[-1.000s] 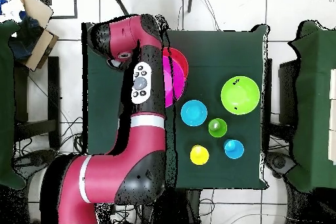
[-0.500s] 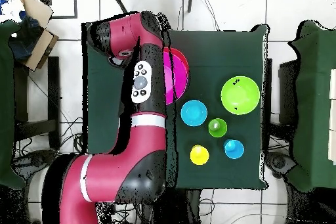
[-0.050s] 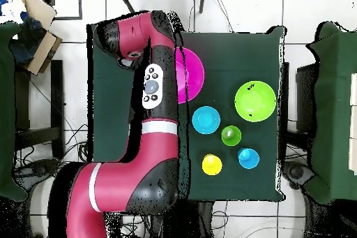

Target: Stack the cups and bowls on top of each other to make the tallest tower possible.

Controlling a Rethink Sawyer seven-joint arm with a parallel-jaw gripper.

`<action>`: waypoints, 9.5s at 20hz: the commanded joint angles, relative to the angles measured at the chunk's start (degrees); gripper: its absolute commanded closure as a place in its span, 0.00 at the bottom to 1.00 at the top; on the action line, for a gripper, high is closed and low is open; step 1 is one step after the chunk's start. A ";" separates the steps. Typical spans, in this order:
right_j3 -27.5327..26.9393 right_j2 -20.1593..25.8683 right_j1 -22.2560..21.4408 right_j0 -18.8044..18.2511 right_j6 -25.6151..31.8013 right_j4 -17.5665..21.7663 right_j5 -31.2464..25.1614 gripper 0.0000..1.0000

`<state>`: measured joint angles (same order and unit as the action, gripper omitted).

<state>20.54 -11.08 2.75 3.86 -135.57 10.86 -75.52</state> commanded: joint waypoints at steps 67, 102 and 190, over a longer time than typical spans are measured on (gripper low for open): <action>59.85 19.32 -29.21 -26.99 27.07 9.65 37.55 0.00; 55.96 12.41 -27.58 -24.85 20.84 19.23 39.26 0.00; 44.13 25.11 -32.40 -21.16 18.95 6.29 6.15 1.00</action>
<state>75.73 8.56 -36.35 -22.62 -116.15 16.64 -61.73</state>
